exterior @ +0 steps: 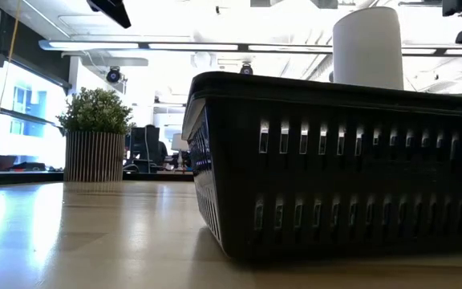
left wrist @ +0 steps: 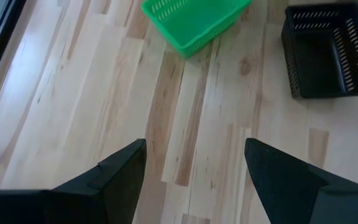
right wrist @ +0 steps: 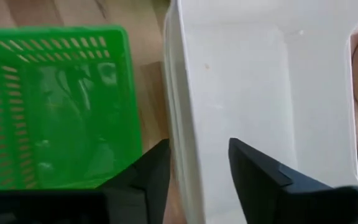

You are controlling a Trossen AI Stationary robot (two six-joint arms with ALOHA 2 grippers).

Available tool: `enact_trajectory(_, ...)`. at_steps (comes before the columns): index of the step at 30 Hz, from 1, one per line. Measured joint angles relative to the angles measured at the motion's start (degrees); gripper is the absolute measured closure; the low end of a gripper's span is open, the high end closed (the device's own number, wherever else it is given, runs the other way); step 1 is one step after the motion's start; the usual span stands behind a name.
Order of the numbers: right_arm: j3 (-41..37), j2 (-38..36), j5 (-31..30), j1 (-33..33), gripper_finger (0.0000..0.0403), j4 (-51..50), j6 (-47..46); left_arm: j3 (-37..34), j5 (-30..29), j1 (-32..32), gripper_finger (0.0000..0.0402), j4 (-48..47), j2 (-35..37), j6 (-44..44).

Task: Stack baskets by color
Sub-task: Stack the right black bin on the black bins

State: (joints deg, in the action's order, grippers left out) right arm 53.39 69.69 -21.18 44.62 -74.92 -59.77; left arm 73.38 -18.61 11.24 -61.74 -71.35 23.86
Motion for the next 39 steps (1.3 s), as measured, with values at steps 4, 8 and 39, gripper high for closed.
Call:
enact_trajectory(4, 3.6, 0.0, 0.2, 0.0, 0.0241, -1.1, -2.4, 0.0, 0.0, 0.0, 0.0143, 2.5, 0.0, -2.0)
enact_trajectory(8, 6.8, 0.0, 0.1, 0.0, 0.0242, -1.5, -5.5, 0.0, -0.1, 0.0, 0.0142, 3.7, 0.0, -4.8)
enact_trajectory(39, 7.6, 12.9, 10.2, 0.2, 0.0242, 26.9, -6.2, 0.0, 0.0, 0.0, 0.0142, 3.3, 0.0, -7.6)
